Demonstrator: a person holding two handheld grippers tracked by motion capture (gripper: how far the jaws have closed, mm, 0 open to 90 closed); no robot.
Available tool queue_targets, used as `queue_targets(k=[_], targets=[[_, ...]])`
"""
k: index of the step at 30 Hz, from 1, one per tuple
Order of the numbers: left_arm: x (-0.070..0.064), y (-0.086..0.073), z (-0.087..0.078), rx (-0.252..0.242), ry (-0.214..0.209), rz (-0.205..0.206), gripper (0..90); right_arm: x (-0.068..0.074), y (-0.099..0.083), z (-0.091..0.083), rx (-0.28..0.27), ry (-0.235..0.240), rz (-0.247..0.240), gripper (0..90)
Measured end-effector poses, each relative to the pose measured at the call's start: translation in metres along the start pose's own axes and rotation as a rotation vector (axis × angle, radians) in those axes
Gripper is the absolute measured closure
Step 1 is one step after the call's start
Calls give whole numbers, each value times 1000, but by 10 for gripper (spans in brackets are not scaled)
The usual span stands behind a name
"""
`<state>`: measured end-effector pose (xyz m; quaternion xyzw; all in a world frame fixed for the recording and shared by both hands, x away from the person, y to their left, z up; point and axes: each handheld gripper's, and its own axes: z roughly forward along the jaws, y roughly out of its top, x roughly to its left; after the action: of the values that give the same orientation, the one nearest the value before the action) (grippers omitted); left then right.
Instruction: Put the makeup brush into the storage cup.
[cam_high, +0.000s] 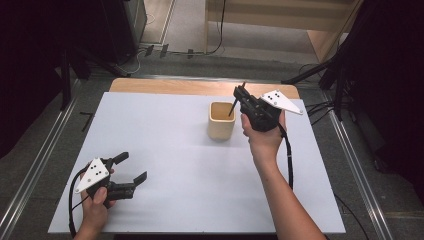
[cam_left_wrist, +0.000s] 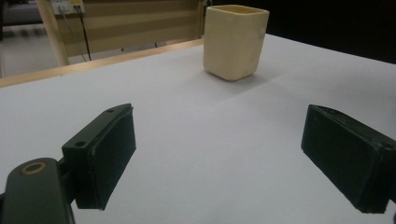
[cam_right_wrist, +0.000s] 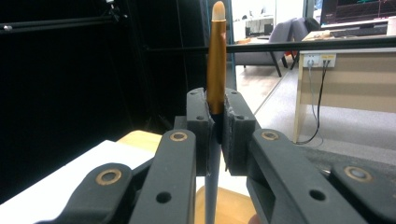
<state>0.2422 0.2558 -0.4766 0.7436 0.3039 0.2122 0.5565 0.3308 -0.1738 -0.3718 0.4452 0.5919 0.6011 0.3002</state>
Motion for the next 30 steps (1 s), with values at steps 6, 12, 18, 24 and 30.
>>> queue_targets(k=[6,12,18,24,30], targets=[[0,0,0,-1,2,-1,104,-2,-2,6,2,-16,-20,842],[0,0,0,0,1,0,104,-3,-7,12,28,-20,-29,841],[0,0,0,2,1,1,105,-4,-16,17,51,-26,-42,841],[0,0,0,3,0,2,105,-6,-25,21,78,-42,-49,841],[0,0,0,4,-1,2,105,-6,-34,25,94,-48,-57,840]])
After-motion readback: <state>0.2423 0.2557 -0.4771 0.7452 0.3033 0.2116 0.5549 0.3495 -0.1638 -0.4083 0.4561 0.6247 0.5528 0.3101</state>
